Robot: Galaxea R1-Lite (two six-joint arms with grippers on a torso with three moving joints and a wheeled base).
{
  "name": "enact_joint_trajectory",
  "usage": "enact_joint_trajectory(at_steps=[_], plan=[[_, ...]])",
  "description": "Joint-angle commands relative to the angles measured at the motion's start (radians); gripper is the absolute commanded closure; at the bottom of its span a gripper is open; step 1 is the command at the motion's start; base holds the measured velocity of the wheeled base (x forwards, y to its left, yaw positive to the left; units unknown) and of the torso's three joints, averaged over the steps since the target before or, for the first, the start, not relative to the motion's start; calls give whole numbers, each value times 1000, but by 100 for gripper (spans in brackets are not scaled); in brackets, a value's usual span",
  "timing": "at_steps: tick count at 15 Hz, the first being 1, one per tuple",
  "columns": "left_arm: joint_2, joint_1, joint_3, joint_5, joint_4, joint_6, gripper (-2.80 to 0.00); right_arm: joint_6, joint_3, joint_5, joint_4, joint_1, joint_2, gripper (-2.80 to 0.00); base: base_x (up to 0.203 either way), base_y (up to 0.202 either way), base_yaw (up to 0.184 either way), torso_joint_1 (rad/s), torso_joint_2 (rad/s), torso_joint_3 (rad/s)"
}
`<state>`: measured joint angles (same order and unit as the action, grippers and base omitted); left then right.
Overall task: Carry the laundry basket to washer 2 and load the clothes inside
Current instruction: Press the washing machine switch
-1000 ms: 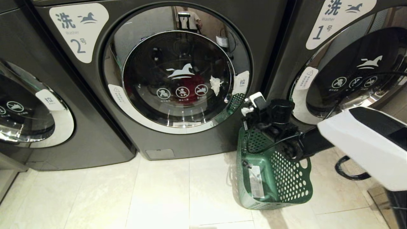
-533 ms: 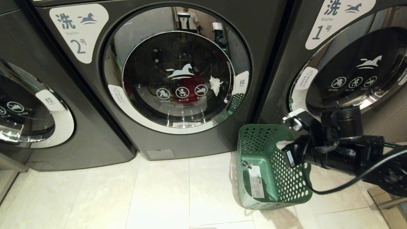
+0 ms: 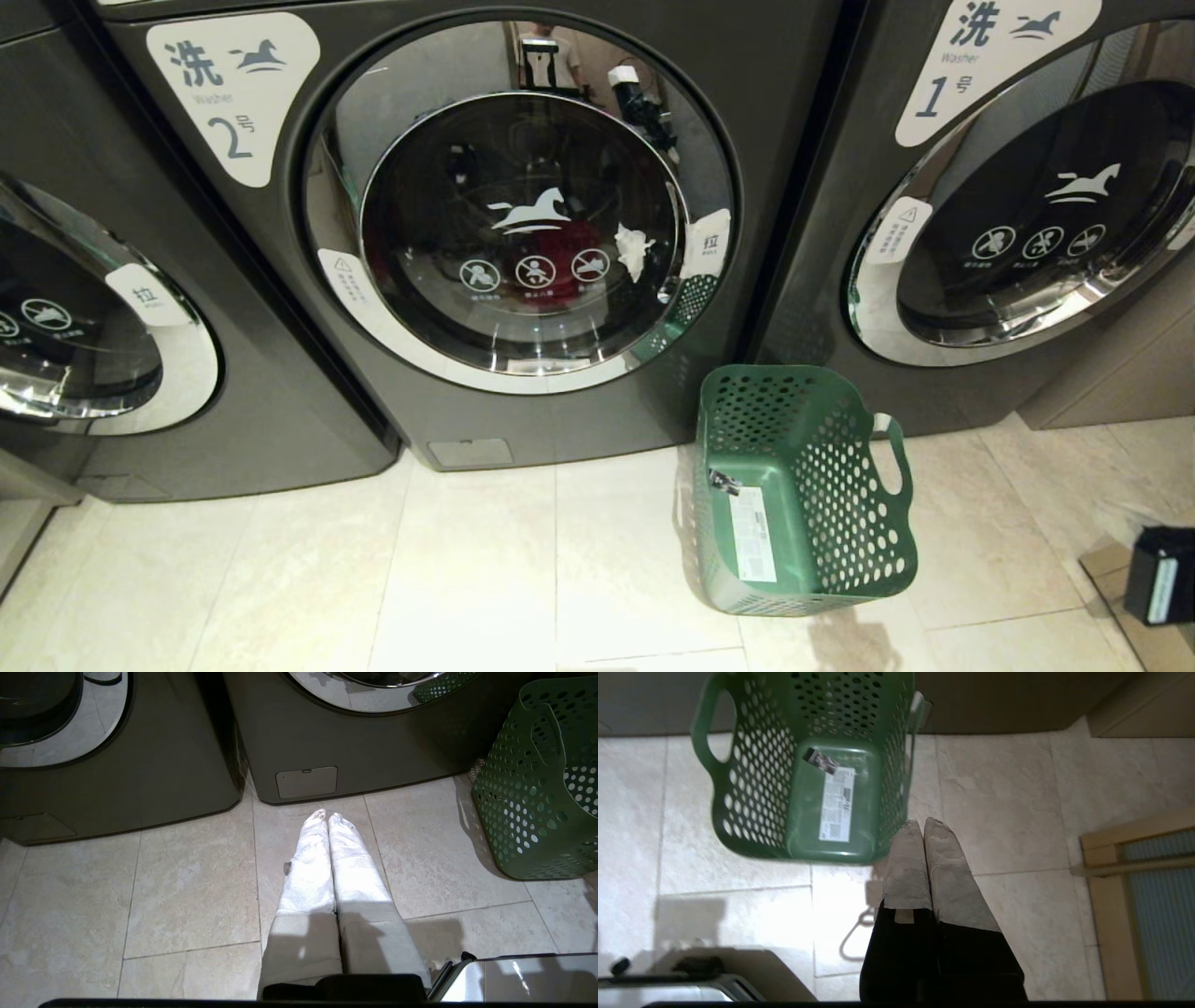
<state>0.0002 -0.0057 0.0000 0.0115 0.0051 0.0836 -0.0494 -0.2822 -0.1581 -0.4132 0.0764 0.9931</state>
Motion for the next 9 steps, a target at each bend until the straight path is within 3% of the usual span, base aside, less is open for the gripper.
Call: enact_joint_trajectory(at_steps=[1,3,5,9], plan=[[0,0,2,-1,1,2,0,-75,199,35,12,-47,-349,0,0,0,0,0,0,0],[0,0,2,-2,3,-4,0,-121,247,116,185,-51,-573,0,0,0,0,0,0,0],[0,0,2,-4,3,-8,0,-89,260,174,376,-42,-724,0,0,0,0,0,0,0],[0,0,2,-2,3,-5,0,-47,315,150,271,-54,-870,0,0,0,0,0,0,0]])
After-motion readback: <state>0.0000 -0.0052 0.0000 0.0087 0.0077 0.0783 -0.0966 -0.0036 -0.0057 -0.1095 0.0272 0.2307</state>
